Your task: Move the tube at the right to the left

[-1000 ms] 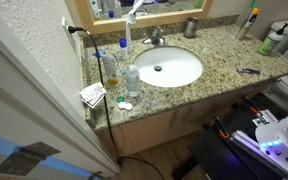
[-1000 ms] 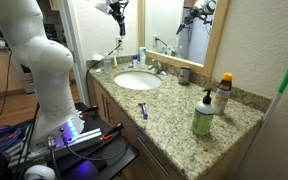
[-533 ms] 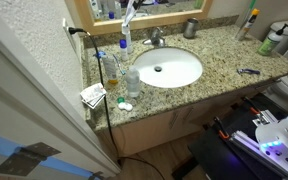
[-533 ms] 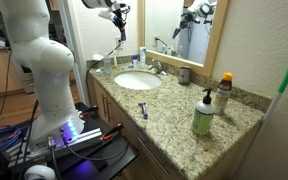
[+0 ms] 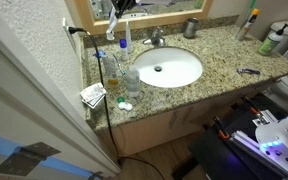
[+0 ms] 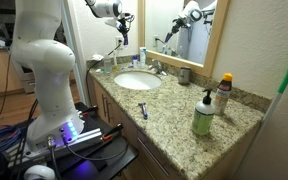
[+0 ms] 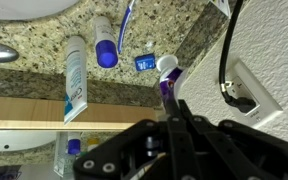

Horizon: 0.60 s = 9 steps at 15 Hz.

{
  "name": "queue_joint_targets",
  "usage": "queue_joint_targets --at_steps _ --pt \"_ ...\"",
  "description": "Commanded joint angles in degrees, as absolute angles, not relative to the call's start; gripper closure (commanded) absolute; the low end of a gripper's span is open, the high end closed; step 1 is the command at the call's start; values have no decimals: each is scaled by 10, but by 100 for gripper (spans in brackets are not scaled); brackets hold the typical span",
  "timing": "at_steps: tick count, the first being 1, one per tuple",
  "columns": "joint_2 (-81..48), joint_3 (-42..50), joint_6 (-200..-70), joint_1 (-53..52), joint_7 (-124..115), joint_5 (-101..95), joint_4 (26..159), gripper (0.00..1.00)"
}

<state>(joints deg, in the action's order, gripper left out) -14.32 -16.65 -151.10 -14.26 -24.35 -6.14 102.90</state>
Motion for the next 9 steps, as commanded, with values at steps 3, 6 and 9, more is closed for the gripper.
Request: queue_joint_targets --at_steps 3,6,9 --pt "-194 -110 -1528 -207 -283 -100 1009 99" --pt "-232 -84 -1528 -241 -315 -124 988 99" --pt "-264 -48 -1553 -274 -351 -151 979 99"
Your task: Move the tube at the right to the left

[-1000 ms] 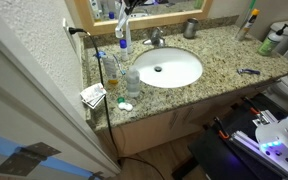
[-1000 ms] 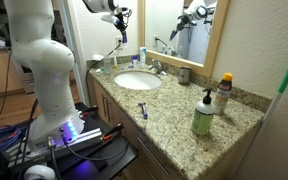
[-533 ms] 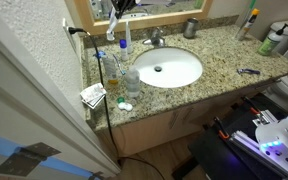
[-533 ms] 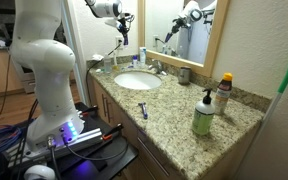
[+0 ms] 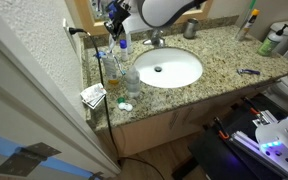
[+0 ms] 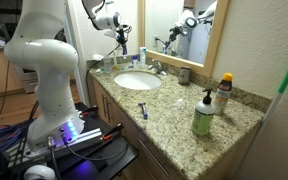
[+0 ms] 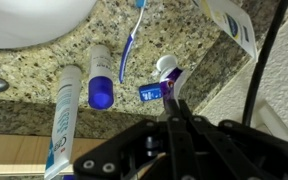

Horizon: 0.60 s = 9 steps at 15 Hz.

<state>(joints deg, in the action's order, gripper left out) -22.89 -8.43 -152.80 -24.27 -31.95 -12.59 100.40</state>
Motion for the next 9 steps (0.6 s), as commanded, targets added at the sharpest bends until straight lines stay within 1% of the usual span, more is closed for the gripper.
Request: queue_joint_targets --at_steps 1,3,4,9 --pt "-239 -64 -1535 -262 -323 -124 999 97" --pt "-257 -51 -1547 -273 -335 -130 992 97" --pt "-260 -48 -1549 -275 -335 -130 989 99" --pt "-293 -25 -1580 -289 -371 -138 987 99"
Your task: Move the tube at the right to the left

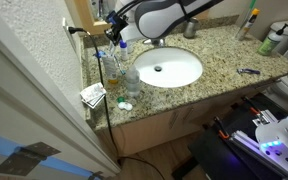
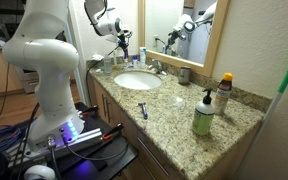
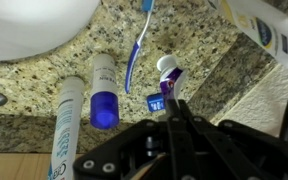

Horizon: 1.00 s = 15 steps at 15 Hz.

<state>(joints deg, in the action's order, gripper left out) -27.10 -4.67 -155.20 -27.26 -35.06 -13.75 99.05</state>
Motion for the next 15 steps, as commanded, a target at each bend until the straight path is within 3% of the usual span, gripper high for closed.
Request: queue_joint_targets --at_steps 1,10,11,12,15 --pt "-299 -23 -1585 -290 -375 -134 987 99" --pt "-326 0 -1616 -318 -388 -130 990 99" --pt "-325 5 -1613 -323 -390 -133 990 72" --pt "-323 8 -1613 -326 -388 -134 989 71" --pt "-314 20 -1608 -338 -389 -140 982 51"
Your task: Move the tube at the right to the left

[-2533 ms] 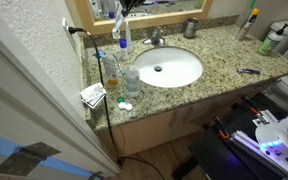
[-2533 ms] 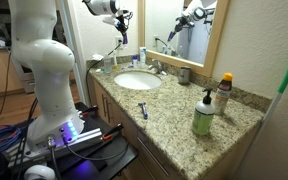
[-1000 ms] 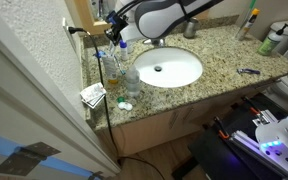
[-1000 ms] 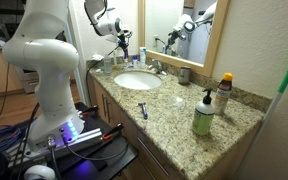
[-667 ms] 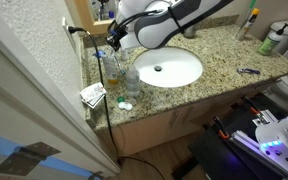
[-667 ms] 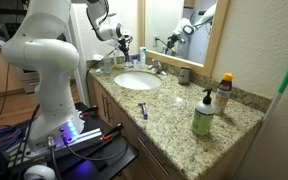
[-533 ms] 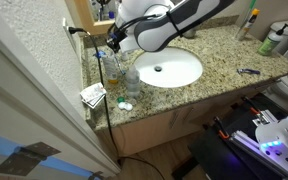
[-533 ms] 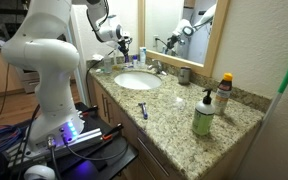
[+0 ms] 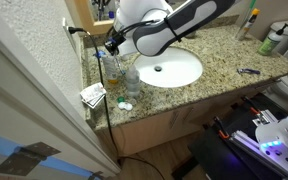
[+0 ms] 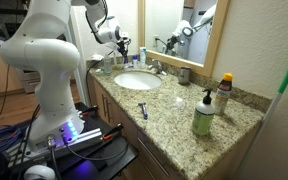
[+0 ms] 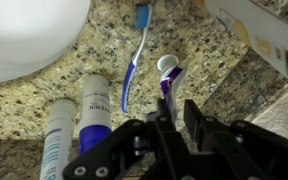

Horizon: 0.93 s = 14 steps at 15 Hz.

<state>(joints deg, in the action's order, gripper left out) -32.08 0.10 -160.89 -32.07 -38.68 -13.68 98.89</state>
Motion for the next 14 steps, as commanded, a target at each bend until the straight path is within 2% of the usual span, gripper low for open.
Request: queue_joint_targets --at_steps 1,7,8,11,12,14 --pt "-309 22 -1606 -341 -387 -141 979 45" --pt "-241 50 -1560 -365 -386 -170 983 4" --pt "-216 49 -1536 -362 -382 -178 1002 1" --pt "-152 37 -1491 -338 -395 -197 1061 0" --pt "-207 22 -1505 -332 -393 -192 995 0" --pt "-191 14 -1500 -322 -393 -193 1004 0"
